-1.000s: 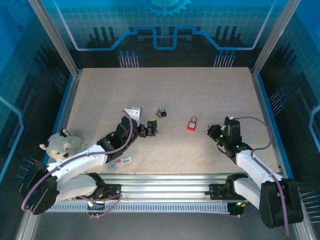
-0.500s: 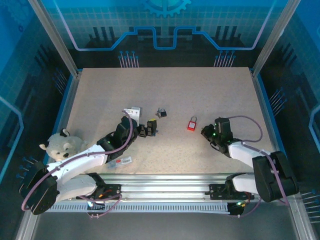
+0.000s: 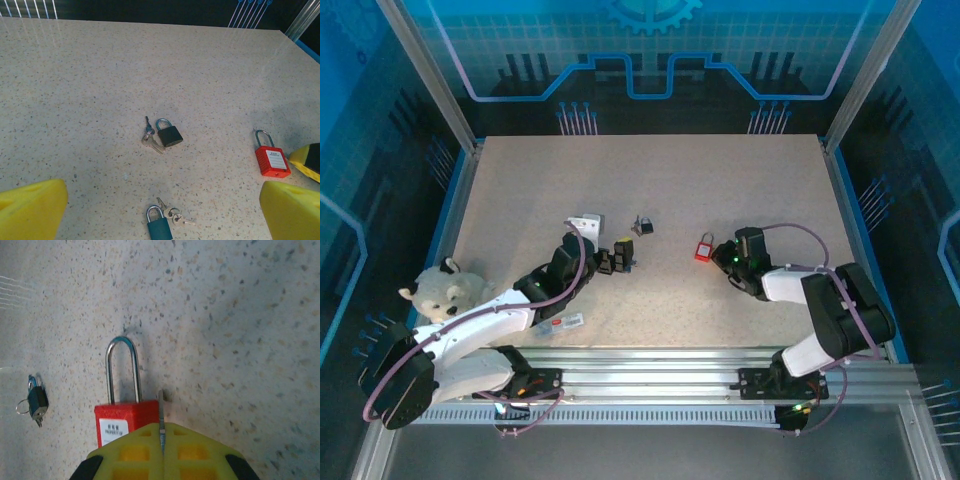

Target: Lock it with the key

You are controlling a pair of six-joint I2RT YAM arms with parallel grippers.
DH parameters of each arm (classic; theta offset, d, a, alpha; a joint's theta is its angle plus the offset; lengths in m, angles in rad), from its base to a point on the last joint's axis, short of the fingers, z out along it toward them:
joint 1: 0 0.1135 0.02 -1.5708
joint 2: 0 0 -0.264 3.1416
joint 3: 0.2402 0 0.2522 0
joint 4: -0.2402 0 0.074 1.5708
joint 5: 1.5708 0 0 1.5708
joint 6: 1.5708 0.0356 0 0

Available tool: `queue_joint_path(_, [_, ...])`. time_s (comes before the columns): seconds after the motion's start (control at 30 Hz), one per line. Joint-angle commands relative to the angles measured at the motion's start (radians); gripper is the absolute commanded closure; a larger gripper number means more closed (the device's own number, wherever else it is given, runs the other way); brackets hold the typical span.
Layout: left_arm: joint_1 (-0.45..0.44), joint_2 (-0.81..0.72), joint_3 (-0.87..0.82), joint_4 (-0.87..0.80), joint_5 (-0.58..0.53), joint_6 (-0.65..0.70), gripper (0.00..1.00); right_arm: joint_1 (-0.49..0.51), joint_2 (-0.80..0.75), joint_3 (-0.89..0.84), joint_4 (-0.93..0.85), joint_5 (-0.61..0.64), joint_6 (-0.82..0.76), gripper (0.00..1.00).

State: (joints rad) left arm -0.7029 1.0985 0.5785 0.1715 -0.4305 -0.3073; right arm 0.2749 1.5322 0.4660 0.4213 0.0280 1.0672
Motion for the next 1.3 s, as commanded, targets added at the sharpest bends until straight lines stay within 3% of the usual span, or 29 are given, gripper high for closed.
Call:
queue_joint_path(0.0, [0.006,-0.012,-0.005,0.025,-0.006,0.007,0.01,0.015,0.05,0.034,0.064,0.029,0.014,1.0])
queue_joint_path(0.5, [0.007,-0.004,-0.002,0.025,-0.006,0.008,0.01,0.021,0.146,0.062,0.109,0.013,0.003,1.0])
queue_joint_path(0.77, [0.007,-0.005,-0.002,0.025,-0.01,0.009,0.01,0.025,0.123,0.042,0.101,0.023,0.017,1.0])
queue_joint_path(1.27, [0.007,-0.005,-0.002,0.023,-0.009,0.01,0.01,0.029,0.079,0.028,0.07,0.028,0.01,0.87])
